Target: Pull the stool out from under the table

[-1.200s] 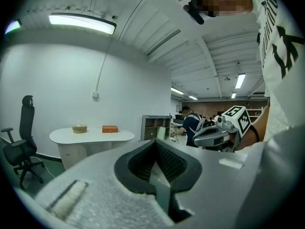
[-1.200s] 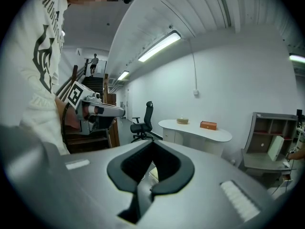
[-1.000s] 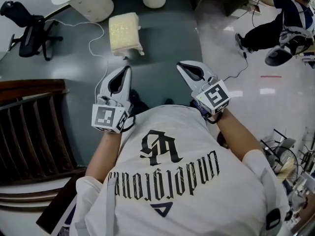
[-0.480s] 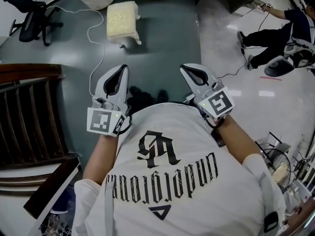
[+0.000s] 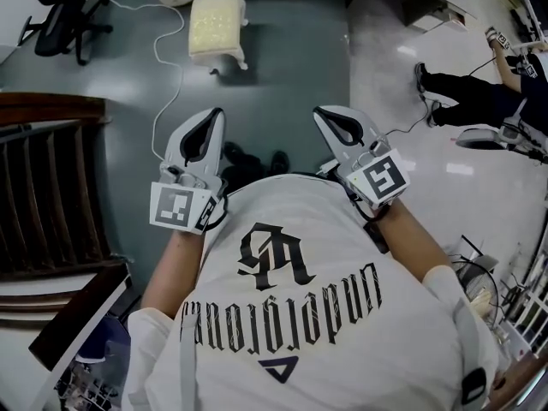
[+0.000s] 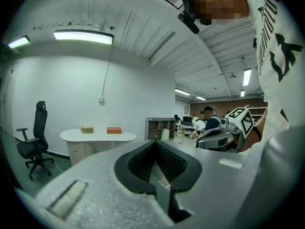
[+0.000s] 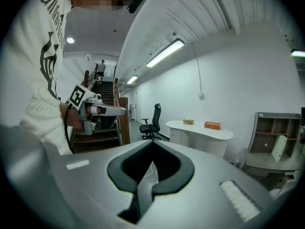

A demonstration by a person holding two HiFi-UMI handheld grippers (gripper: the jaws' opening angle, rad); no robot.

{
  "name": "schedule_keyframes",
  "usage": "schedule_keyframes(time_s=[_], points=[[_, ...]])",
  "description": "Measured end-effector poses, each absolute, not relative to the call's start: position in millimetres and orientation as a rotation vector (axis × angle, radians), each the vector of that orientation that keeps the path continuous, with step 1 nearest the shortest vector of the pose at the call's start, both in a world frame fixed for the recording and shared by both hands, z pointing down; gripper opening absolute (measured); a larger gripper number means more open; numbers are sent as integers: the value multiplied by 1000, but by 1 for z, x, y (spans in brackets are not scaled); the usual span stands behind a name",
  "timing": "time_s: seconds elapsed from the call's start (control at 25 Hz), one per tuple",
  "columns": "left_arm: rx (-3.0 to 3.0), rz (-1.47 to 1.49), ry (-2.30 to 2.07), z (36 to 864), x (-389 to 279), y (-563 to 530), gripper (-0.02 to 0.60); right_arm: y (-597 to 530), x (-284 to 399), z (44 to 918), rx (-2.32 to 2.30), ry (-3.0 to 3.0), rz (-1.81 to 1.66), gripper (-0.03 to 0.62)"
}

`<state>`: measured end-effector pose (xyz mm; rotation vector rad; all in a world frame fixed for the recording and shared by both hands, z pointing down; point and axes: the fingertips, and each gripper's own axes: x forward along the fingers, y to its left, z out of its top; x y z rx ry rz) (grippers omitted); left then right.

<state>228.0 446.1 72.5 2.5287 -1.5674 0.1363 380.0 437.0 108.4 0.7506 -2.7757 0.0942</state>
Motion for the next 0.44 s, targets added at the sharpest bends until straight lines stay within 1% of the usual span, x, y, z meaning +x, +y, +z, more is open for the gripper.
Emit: schedule_keyframes(time_s=[0.2, 0.44], points=[[2530, 153, -1570, 74, 225, 454, 8, 441, 372, 104, 732, -2804, 114, 3], [2504, 133, -1587, 75, 211, 469, 8, 457, 371, 130, 672, -2716, 81, 3]])
